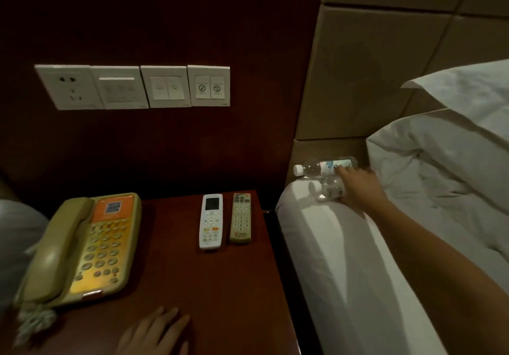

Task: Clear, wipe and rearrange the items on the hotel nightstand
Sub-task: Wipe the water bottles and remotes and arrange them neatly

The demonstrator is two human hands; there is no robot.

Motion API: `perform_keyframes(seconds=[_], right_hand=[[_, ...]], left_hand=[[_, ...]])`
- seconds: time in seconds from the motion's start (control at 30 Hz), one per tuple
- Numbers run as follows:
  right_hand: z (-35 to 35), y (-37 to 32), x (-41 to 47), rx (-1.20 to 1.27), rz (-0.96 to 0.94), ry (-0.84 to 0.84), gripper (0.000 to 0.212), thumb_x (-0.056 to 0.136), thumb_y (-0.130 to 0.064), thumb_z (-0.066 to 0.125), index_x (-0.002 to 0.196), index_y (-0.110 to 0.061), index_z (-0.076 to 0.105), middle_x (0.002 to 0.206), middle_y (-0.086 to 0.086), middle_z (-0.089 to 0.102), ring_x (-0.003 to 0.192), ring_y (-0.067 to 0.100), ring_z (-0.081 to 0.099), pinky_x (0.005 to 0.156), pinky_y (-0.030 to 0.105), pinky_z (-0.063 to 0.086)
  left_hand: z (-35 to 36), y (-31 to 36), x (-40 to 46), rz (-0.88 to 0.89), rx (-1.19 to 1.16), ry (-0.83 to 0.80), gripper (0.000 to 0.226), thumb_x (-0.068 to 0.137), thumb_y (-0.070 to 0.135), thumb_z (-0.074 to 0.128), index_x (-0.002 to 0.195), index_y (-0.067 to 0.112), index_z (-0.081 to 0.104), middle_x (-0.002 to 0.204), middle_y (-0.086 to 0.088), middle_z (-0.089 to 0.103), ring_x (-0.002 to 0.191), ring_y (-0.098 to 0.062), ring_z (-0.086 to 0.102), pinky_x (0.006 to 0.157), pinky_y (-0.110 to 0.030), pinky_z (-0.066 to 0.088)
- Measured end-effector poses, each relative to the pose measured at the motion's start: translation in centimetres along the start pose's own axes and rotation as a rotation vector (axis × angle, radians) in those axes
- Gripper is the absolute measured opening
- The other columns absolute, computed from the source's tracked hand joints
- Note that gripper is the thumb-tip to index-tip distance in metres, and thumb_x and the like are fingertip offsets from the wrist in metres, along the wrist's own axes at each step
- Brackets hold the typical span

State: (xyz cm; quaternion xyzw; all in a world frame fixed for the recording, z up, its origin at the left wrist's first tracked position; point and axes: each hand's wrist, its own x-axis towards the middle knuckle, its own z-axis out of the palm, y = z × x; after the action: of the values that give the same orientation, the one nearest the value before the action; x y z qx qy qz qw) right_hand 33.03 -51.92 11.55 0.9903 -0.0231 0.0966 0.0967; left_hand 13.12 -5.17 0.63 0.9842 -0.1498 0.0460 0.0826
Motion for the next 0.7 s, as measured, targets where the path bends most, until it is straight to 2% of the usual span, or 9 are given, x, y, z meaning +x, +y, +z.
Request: perform_keyframes(seconds=[0.07, 0.17, 0.27, 0.37, 0.43, 0.53, 0.6, 0.7], right_hand=[[-1.9, -2.1, -1.9, 0.021, -0.062, -0.018, 0.075, 0.065, -0.060, 0.072, 0.126, -0.025, 0.044, 0.124, 0.003, 0.060, 0.107, 0.025, 0.059, 0.094, 0.043, 0.043], [-4.8, -7.2, -6.2, 0.182, -0.175, -0.008, 0.071, 0.064, -0.044, 0.078, 0.125, -0.025, 0.048, 0.118, 0.002, 0.061, 0.105, 0.025, 0.059, 0.083, 0.038, 0.047], [-6.2, -13.2, -11.8, 0.635, -0.206, -0.034, 0.067, 0.064, -0.037, 0.082, 0.122, -0.026, 0.049, 0.113, -0.002, 0.063, 0.097, 0.019, 0.061, 0.075, 0.034, 0.050], [-5.8, -18.6, -16.2, 1.185, -0.122, -0.181, 0.068, 0.068, -0.031, 0.082, 0.121, -0.037, 0.040, 0.119, -0.010, 0.058, 0.105, 0.008, 0.058, 0.084, 0.027, 0.052], [-5.0, -21.2, -17.8, 1.395, -0.047, -0.169, 0.068, 0.067, -0.025, 0.083, 0.118, -0.041, 0.040, 0.120, -0.010, 0.056, 0.110, 0.007, 0.056, 0.087, 0.023, 0.051], [-4.2, -23.6, -18.7, 1.542, 0.037, -0.110, 0.071, 0.067, -0.016, 0.083, 0.121, -0.036, 0.042, 0.118, -0.014, 0.054, 0.110, 0.001, 0.054, 0.080, 0.013, 0.050], [-3.7, -24.3, -19.0, 1.561, 0.078, -0.107, 0.074, 0.068, -0.016, 0.083, 0.127, -0.029, 0.041, 0.119, -0.014, 0.054, 0.111, 0.002, 0.054, 0.082, 0.016, 0.049], [-3.4, -24.6, -19.1, 1.485, -0.008, -0.139, 0.074, 0.068, -0.019, 0.083, 0.125, -0.035, 0.038, 0.117, -0.017, 0.055, 0.108, -0.003, 0.055, 0.086, 0.021, 0.050]], left_hand=[[-0.9, 0.3, 0.3, 0.026, -0.112, 0.030, 0.052, 0.089, 0.060, 0.017, 0.104, 0.036, 0.061, 0.098, 0.003, 0.074, 0.104, -0.016, 0.053, 0.079, -0.033, 0.043], [-1.0, 0.8, -0.6, 0.027, -0.085, 0.096, 0.041, 0.085, 0.044, 0.042, 0.100, 0.024, 0.075, 0.104, -0.002, 0.073, 0.099, -0.026, 0.067, 0.080, -0.037, 0.043], [-1.7, 1.0, -0.9, 0.011, -0.085, 0.007, 0.040, 0.078, 0.040, 0.050, 0.104, 0.021, 0.074, 0.108, -0.004, 0.071, 0.103, -0.029, 0.067, 0.082, -0.039, 0.048], [-1.8, 1.2, -1.1, 0.023, -0.064, 0.052, 0.039, 0.079, 0.039, 0.050, 0.105, 0.020, 0.073, 0.109, -0.004, 0.072, 0.104, -0.028, 0.066, 0.083, -0.041, 0.051], [-1.8, 1.2, -1.0, 0.012, -0.082, 0.058, 0.038, 0.079, 0.039, 0.051, 0.104, 0.021, 0.073, 0.109, -0.003, 0.072, 0.104, -0.027, 0.067, 0.084, -0.041, 0.051], [-1.6, 1.2, -1.1, 0.014, -0.091, 0.091, 0.038, 0.078, 0.039, 0.053, 0.106, 0.021, 0.072, 0.110, -0.002, 0.072, 0.104, -0.025, 0.066, 0.086, -0.040, 0.050], [-1.6, 1.0, -1.1, 0.016, -0.088, 0.097, 0.038, 0.079, 0.039, 0.054, 0.107, 0.021, 0.071, 0.110, -0.001, 0.071, 0.104, -0.024, 0.066, 0.086, -0.039, 0.050], [-1.6, 1.1, -1.2, 0.010, -0.068, 0.074, 0.038, 0.080, 0.040, 0.053, 0.107, 0.021, 0.071, 0.111, -0.002, 0.071, 0.106, -0.025, 0.065, 0.087, -0.039, 0.050]])
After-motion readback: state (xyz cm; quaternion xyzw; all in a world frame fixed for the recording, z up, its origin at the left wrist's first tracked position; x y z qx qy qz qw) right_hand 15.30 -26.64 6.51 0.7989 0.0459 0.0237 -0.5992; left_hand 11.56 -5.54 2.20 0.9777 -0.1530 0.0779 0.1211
